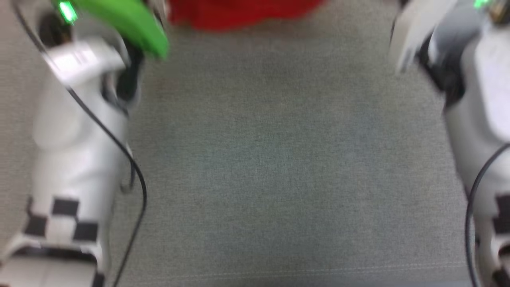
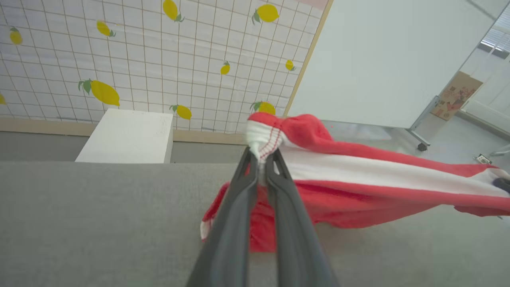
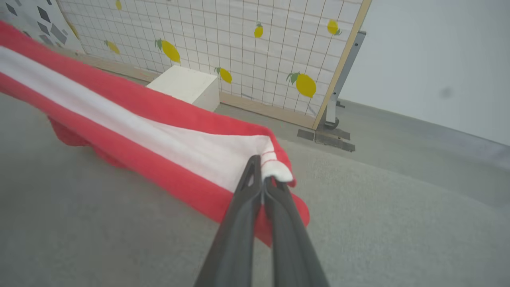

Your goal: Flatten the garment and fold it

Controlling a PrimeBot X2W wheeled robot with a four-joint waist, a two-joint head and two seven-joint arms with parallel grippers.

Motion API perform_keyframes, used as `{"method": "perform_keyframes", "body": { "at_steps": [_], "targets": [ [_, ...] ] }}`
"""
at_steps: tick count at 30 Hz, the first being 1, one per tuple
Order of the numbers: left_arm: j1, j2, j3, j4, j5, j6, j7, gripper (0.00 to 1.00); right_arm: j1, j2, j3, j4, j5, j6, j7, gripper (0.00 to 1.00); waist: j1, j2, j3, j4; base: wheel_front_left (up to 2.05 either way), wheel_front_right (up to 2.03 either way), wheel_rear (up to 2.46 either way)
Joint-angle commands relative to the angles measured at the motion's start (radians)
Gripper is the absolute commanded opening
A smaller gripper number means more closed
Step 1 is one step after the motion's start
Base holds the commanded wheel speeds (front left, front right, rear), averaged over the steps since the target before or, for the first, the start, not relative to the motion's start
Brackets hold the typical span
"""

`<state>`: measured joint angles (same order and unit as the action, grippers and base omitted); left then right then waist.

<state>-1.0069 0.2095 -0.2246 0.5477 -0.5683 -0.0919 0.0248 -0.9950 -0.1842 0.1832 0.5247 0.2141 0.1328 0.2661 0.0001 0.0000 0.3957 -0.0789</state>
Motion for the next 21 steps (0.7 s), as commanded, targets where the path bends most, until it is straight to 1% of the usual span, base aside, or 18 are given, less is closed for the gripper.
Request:
{"method": "perform_keyframes", "body": {
  "at_steps": [1, 4, 7, 11, 14, 16, 21],
  "targets": [
    [0.077, 0.013, -0.018, -0.007, 0.011, -0.010, -0.002, 0.00, 0.075, -0.018, 0.019, -0.023, 0.037, -0.002, 0.024, 0.00, -0.0001, 0.0000, -0.057, 0.017, 0.00, 0.00, 0.00],
    [0.232, 0.026, -0.058, -0.038, 0.001, -0.021, 0.014, 0.00, 0.230, -0.044, 0.045, -0.093, 0.102, -0.002, 0.078, 0.00, -0.0001, 0.0000, -0.100, 0.019, 0.00, 0.00, 0.00],
    [0.404, 0.027, -0.078, -0.094, -0.042, -0.026, 0.045, 0.00, 0.405, -0.076, 0.045, -0.189, 0.142, -0.002, 0.152, 0.00, -0.0001, 0.0000, -0.138, 0.022, 0.00, 0.00, 0.00],
    [0.620, 0.030, -0.095, -0.196, -0.089, -0.015, 0.096, 0.00, 0.623, -0.097, 0.001, -0.328, 0.162, -0.002, 0.244, 0.00, -0.0001, 0.0000, -0.179, 0.023, 0.00, 0.00, 0.00],
    [0.758, 0.040, -0.104, -0.284, -0.113, 0.013, 0.140, 0.00, 0.771, -0.086, -0.055, -0.435, 0.158, -0.002, 0.305, 0.00, -0.0001, 0.0000, -0.201, 0.026, 0.00, 0.00, 0.00],
    [0.844, 0.052, -0.105, -0.346, -0.126, 0.041, 0.168, 0.00, 0.868, -0.072, -0.093, -0.505, 0.143, -0.002, 0.349, 0.00, -0.0001, 0.0000, -0.214, 0.029, 0.00, 0.00, 0.00],
    [1.041, 0.087, -0.107, -0.496, -0.154, 0.108, 0.238, 0.00, 1.081, -0.018, -0.170, -0.647, 0.098, -0.002, 0.459, 0.00, -0.0001, 0.0000, -0.247, 0.036, 0.00, 0.00, 0.00]
  ]
}}
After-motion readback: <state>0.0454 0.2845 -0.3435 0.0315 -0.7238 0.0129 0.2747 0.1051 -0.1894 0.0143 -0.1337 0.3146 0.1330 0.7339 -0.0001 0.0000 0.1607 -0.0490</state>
